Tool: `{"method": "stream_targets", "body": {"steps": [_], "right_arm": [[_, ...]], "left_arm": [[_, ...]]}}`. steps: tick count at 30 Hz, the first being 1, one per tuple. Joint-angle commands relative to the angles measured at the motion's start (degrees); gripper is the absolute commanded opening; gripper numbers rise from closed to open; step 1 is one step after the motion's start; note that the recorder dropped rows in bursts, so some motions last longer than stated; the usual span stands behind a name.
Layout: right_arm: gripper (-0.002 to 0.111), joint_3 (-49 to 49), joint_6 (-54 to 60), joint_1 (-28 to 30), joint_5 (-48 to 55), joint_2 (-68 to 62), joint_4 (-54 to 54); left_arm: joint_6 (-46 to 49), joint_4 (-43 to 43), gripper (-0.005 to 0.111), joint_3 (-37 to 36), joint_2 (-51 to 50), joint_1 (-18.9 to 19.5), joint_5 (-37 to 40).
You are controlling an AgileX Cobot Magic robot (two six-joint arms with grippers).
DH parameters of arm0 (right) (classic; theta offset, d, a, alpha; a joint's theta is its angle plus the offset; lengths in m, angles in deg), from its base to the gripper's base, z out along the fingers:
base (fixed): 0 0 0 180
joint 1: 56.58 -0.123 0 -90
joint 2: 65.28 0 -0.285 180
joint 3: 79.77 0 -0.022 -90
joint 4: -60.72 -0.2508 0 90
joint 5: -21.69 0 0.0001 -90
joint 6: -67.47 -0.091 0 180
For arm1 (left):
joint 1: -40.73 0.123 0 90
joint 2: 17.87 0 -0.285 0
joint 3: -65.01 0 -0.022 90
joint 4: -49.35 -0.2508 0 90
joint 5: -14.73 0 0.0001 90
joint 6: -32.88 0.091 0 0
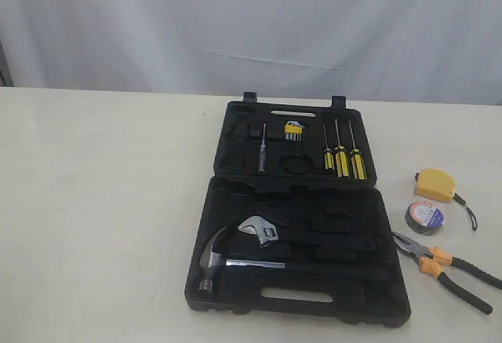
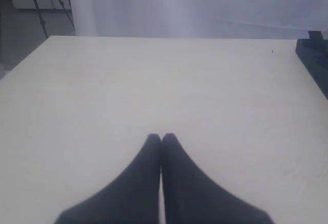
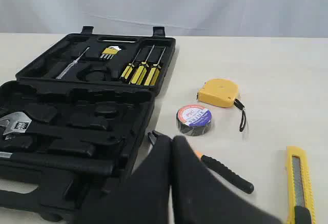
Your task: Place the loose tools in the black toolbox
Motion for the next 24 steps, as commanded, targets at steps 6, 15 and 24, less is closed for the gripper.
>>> {"method": "stream_targets", "body": {"steps": [6,15,24], "right_arm": [[-0.001,0.2,0.0,0.3,-0.3,0.4,0.0],[-0.001,0.2,1.0,0.3,-18.8,0.4,4.4],[-0.001,0.2,-0.6,0.3,-33.3,0.4,4.3]], "left_arm": [[-0.1,0.0,0.0,-0.1,0.1,-0.3,-0.5],[-0.1,0.0,0.0,-0.1,0.1,-0.3,-0.5],[-0.1,0.0,0.0,-0.1,0.1,-0.3,-0.5]]}}
